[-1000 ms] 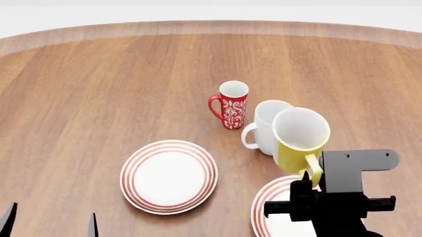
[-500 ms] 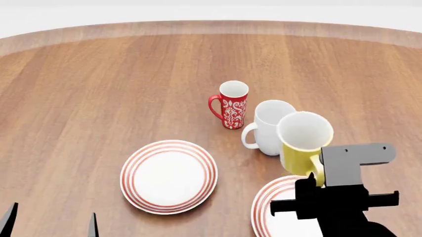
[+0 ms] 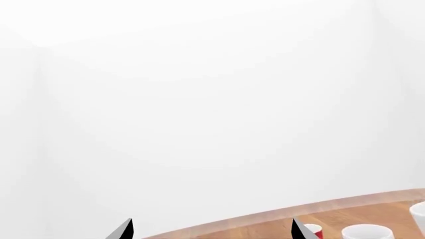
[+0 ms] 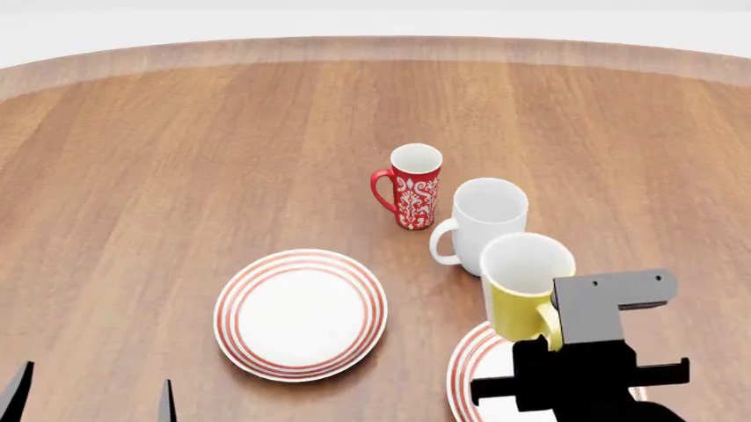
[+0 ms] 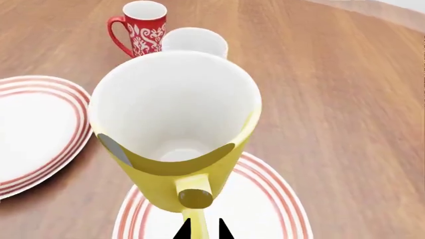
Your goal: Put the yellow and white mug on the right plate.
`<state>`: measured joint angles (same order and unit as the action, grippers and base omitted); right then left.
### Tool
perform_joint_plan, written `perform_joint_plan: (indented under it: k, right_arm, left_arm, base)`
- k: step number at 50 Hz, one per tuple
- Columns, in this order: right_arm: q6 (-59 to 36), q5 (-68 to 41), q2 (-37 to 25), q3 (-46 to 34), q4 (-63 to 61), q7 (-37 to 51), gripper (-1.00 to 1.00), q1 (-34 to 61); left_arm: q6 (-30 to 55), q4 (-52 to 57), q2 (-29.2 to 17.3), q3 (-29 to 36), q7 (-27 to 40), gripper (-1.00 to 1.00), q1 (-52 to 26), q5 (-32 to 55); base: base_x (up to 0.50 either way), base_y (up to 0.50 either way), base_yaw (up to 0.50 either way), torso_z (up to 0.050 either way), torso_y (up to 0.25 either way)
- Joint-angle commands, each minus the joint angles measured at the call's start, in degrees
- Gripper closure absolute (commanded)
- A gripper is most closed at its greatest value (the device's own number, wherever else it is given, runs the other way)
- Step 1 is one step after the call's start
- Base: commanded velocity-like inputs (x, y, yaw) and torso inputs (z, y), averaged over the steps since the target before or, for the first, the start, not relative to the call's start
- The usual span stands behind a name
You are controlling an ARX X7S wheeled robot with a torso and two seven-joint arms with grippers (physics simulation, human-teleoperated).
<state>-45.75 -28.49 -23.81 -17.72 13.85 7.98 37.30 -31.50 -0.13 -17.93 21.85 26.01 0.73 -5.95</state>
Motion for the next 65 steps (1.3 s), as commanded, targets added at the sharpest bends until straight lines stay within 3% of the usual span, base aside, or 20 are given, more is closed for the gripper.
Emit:
perform_joint_plan:
  k: [1,13,42,65]
  right_arm:
    - [1.4,1.9,1.0,-0.9,5.0,-0.3,1.0,2.3]
    - [3.0,3.9,1.7,-2.4,11.3,-0.9,1.0,4.3]
    - [1.5,2.3,1.0,-1.9,10.9,-0.6,1.0,0.1]
    - [6.3,4.7,2.7,-3.7,20.2,-2.6,1.0,2.8]
  left_arm:
    - [-0.1,-0.2,-0.1,0.3,0.1,-1.0,-0.1,0.0]
    - [0.2,-0.2,-0.3,0.6,0.2,-1.0,-0.2,0.0]
    - [0.5,-0.4,-0.6,1.1,0.5,-1.0,-0.5,0.2]
    - [0.9,-0.3,-0.8,1.4,0.9,-1.0,-0.6,0.7]
  base:
    - [0.0,0.0,0.0,0.0,0.01]
    - [0.0,0.0,0.0,0.0,0.0]
    - [0.0,0.0,0.0,0.0,0.0]
    - [0.0,0.0,0.0,0.0,0.0]
